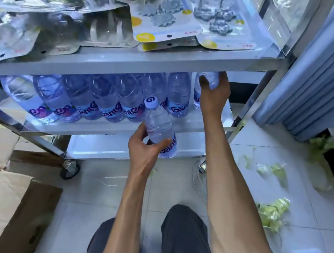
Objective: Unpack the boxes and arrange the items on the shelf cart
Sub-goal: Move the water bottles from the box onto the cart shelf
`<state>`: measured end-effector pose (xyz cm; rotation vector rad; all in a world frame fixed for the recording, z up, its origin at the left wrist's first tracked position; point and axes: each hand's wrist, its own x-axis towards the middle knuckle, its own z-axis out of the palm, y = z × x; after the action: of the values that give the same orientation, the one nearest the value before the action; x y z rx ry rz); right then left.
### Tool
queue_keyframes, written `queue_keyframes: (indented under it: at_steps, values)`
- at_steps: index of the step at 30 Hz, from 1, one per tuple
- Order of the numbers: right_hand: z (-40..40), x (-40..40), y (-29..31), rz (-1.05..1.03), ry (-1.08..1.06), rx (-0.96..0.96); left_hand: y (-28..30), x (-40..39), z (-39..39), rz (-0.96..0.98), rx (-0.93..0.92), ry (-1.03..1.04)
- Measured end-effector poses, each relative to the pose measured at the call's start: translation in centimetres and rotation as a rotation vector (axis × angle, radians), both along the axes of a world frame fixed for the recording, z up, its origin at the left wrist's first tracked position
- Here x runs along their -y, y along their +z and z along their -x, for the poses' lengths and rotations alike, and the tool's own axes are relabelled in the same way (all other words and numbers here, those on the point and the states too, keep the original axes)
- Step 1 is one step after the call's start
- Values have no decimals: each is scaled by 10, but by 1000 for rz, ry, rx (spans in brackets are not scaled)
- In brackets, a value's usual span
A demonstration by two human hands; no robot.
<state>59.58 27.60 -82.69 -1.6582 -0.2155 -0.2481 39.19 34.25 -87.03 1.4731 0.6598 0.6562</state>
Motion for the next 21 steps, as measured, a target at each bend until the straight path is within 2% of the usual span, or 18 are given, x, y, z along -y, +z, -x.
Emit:
queue_keyframes:
  at_steps: [7, 11, 13, 16, 18, 20, 21]
  values:
    - [-12, -9, -15, 3, 42, 0, -9, -10, -11, 6, -34, -9]
    - [33, 8, -29, -107, -114, -51, -2, -9, -16, 82, -3, 2]
    - [60, 15, -38, -37, 56, -21, 2, -8, -19, 97, 3, -15]
    - [87, 27, -44, 45, 508, -123, 10, -9, -22, 92, 53, -61]
    - [93, 34, -43, 92, 707, -189, 16, -12, -23, 91, 86, -74]
    - [96, 37, -37, 149, 767, -219, 23, -10, -26, 113, 113, -89]
    - [97, 38, -34, 143, 724, -209, 29, -8, -29, 128, 130, -107]
